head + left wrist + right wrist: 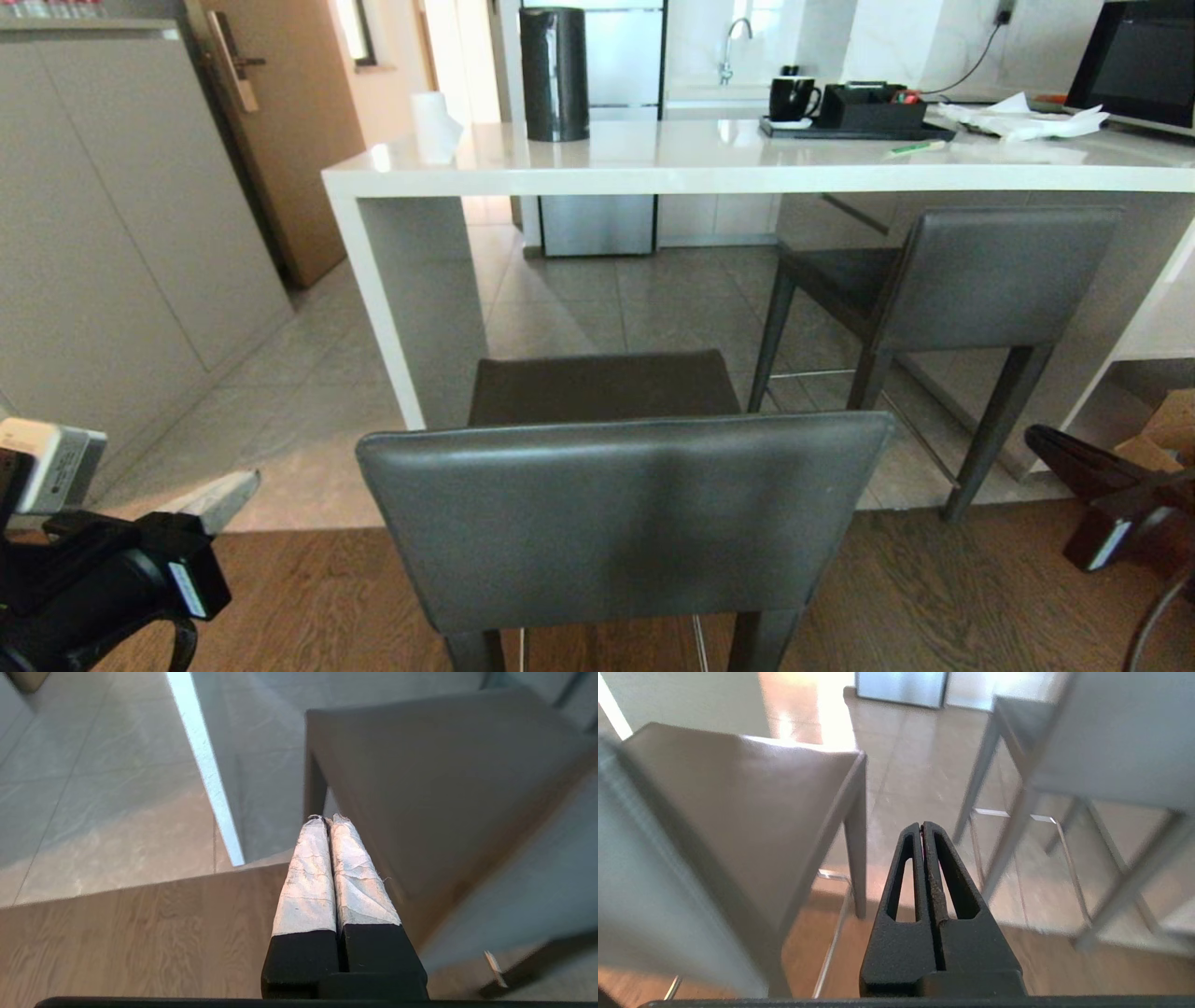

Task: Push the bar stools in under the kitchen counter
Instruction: Push the gray chair back under the dining table

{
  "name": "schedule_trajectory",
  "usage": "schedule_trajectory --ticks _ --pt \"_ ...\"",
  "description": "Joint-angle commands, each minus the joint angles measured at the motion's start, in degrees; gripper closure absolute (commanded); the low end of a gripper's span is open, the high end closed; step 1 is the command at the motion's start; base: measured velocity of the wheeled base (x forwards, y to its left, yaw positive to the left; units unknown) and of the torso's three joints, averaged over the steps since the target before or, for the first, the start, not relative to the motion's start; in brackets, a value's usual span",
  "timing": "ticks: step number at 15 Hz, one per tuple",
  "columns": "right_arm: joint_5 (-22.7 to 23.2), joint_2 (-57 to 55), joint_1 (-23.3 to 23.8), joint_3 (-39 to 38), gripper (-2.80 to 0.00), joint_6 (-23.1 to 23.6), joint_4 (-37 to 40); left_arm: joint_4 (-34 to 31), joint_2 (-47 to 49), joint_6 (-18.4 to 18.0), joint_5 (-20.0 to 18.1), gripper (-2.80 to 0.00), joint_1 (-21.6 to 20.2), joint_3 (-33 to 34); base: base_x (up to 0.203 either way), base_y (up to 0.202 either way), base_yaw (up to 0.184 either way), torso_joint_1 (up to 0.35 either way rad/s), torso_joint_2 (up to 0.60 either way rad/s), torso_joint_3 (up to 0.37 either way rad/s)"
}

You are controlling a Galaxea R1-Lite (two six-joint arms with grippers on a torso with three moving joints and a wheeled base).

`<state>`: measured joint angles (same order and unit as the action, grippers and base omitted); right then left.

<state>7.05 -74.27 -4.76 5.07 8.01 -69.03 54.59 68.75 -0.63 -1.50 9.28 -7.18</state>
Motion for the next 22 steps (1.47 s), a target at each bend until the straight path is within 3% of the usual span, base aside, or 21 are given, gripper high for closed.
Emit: schedule_trajectory --ticks 1,3,5,9,13,22 --pt "0.01 -11.71 -2.39 0.13 0.00 0.21 -8.94 4.11 8.86 -0.02 1.07 0.00 0.39 0.19 0.000 0.000 0.000 0.000 0.00 0.000" --pt "0.01 -13.49 -5.78 1.69 0.00 0.33 -10.85 9.07 14.57 0.73 3.12 0.00 1.50 -0.36 0.000 0.000 0.000 0.000 0.00 0.000" --pt "-0.08 -15.00 -7.64 3.86 0.00 0.43 -11.01 14.55 18.54 2.27 7.08 0.00 6.18 -1.08 0.000 0.000 0.000 0.000 0.00 0.000" --pt "-1.40 -16.51 -13.52 4.29 0.00 0.68 -10.99 17.08 21.62 2.89 13.16 0.00 14.50 -1.66 0.000 0.000 0.000 0.000 0.00 0.000" --pt "-5.24 -16.83 -19.76 6.98 0.00 0.27 -10.95 17.12 22.29 3.23 13.46 0.00 15.51 -1.79 0.000 0.000 0.000 0.000 0.00 0.000" --pt "-5.55 -18.37 -21.06 5.76 0.00 0.34 -10.95 17.21 25.56 4.41 16.27 0.00 19.18 -5.12 0.000 0.000 0.000 0.000 0.00 0.000"
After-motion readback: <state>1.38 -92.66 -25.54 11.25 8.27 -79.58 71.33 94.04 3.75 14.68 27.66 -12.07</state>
